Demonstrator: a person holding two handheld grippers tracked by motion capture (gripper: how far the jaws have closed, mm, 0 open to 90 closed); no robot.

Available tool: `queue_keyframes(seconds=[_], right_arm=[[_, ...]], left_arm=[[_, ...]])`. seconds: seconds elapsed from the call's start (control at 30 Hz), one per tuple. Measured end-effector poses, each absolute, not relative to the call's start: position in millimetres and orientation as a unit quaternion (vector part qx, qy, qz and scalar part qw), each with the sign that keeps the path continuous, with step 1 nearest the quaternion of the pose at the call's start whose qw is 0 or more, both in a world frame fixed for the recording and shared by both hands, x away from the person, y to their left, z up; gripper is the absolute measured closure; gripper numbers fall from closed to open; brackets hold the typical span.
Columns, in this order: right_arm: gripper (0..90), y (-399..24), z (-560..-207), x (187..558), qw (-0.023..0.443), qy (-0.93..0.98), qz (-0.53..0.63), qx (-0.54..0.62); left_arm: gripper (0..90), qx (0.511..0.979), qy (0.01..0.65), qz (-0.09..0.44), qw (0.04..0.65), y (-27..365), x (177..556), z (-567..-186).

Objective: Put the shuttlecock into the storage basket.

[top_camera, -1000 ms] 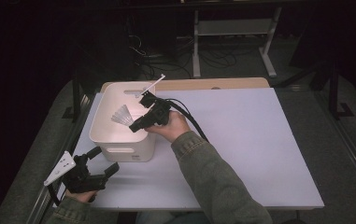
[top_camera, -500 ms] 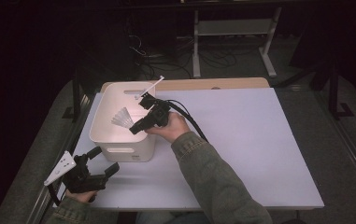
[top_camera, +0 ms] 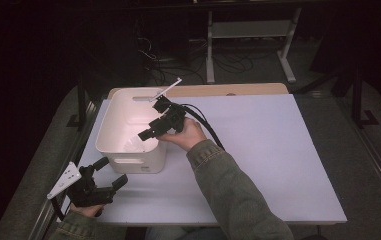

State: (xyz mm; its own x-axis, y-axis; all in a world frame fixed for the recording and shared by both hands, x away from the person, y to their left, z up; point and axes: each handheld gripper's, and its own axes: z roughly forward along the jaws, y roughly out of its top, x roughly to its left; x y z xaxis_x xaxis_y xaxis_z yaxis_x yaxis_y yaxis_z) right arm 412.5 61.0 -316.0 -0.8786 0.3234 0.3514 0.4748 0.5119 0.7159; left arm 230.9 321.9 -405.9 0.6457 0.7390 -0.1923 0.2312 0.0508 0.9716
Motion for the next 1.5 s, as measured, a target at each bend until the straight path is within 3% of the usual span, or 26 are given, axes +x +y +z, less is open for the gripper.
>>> queue_keyframes(seconds=[0.47,1.5], right_arm=[[1.7,46.3,-306.6,404.9,0.036,-0.868,-0.446,-0.218],[0.0,-20.6,-305.5,402.6,0.019,-0.833,-0.486,-0.263]], left_arm=[[0.0,0.659,0.366,0.204,0.624,321.8,231.1,-405.8],[0.0,0.659,0.365,0.205,0.625,320.6,232.0,-406.3]])
